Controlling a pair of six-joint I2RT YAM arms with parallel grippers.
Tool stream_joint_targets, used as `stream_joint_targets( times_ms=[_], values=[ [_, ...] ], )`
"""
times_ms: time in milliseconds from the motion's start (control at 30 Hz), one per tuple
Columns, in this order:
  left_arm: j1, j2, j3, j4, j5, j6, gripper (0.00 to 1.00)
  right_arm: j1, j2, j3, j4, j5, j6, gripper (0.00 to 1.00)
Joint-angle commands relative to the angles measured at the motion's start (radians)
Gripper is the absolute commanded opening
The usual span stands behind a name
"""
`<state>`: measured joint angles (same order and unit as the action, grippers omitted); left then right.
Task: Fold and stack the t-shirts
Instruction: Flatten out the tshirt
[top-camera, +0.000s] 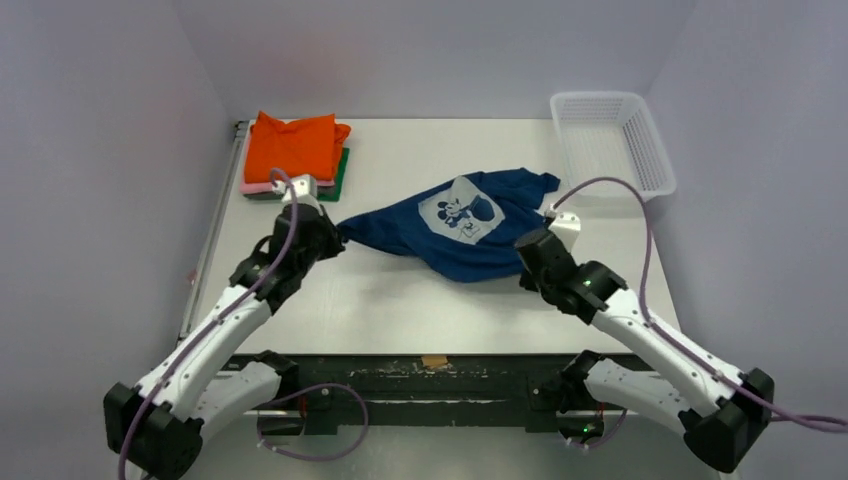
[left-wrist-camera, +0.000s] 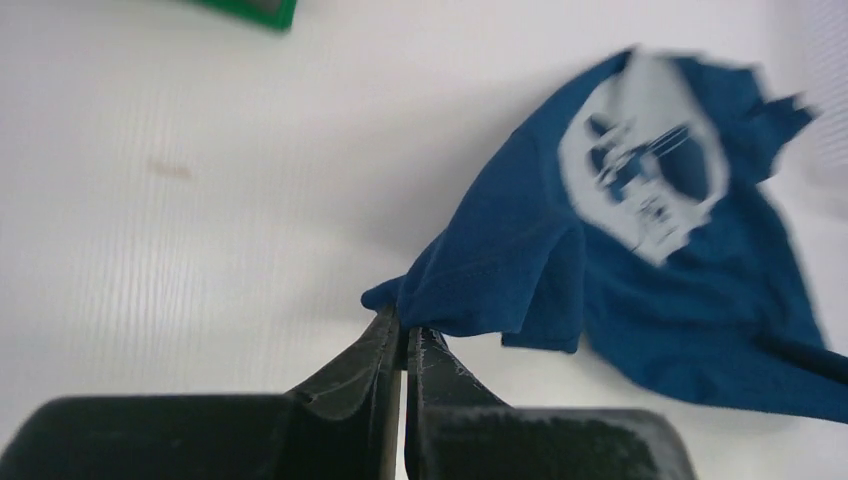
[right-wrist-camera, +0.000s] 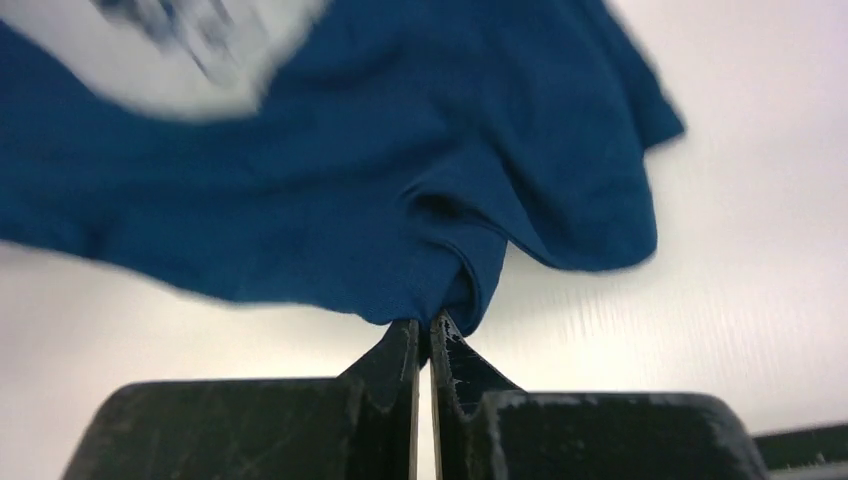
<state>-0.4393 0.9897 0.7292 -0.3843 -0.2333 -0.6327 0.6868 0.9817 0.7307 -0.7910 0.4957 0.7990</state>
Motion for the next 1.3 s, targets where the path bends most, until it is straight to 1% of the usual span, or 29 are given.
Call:
stream_joint_targets(
  times_ms=[0,67,133,233,300,367,400,500,567,700,767,833,933,1000,1033,1100,1167,1267],
  values=[
    [-0.004,-0.192,0.221,-0.032,-0.107,0.097,0.0,-0.001,-0.146,0.284,0.004,0.272,-0.094,0.0],
    [-0.004,-0.248,0.329,-0.071,-0.118,0.138,0.0,0.0,-0.186,0.404,0.004,0.309,-0.156,0.0],
    [-0.005,-0.292,0.434,-0.093,-0.098,0.187,0.0,-0.001,-0.235,0.501,0.096,0.295,-0.278,0.0],
    [-0.006,-0.339,0.586,-0.118,-0.033,0.252,0.0,-0.001,-0.266,0.649,0.145,0.189,-0.413,0.0],
    [-0.005,-0.357,0.685,-0.145,0.033,0.291,0.0,-0.001,-0.264,0.754,0.145,0.112,-0.472,0.0],
    [-0.005,-0.366,0.779,-0.165,0.112,0.317,0.0,0.0,-0.255,0.837,0.146,0.037,-0.5,0.0],
    [-0.004,-0.367,0.842,-0.178,0.138,0.329,0.0,0.0,-0.25,0.87,0.152,0.001,-0.512,0.0],
    [-0.004,-0.367,0.97,-0.218,0.202,0.375,0.0,0.0,-0.225,0.989,0.142,-0.129,-0.543,0.0],
    [-0.004,-0.356,1.059,-0.257,0.252,0.395,0.0,0.0,-0.212,1.06,0.126,-0.189,-0.559,0.0],
    [-0.002,-0.326,1.205,-0.307,0.388,0.412,0.0,0.0,-0.193,1.172,0.104,-0.221,-0.581,0.0],
    [0.004,-0.298,1.285,-0.33,0.424,0.412,0.0,0.0,-0.182,1.214,0.093,-0.223,-0.592,0.0],
    [0.017,-0.27,1.323,-0.344,0.441,0.412,0.0,0.0,-0.172,1.234,0.089,-0.211,-0.601,0.0],
    [0.046,-0.221,1.349,-0.353,0.424,0.408,0.0,0.0,-0.159,1.221,0.1,-0.147,-0.619,0.0],
    [0.05,-0.181,1.328,-0.354,0.386,0.419,0.0,0.0,-0.154,1.171,0.133,-0.088,-0.627,0.0],
    [0.051,-0.161,1.31,-0.347,0.345,0.426,0.0,0.0,-0.153,1.14,0.152,-0.033,-0.631,0.0],
    [0.05,-0.11,1.258,-0.33,0.248,0.444,0.0,0.0,-0.148,1.058,0.204,0.09,-0.648,0.0],
    [0.05,-0.047,1.19,-0.304,0.108,0.461,0.0,0.0,-0.135,0.96,0.264,0.212,-0.661,0.0],
    [0.051,0.064,1.068,-0.202,-0.109,0.496,0.0,-0.002,-0.084,0.797,0.397,0.443,-0.695,0.0]
  ],
)
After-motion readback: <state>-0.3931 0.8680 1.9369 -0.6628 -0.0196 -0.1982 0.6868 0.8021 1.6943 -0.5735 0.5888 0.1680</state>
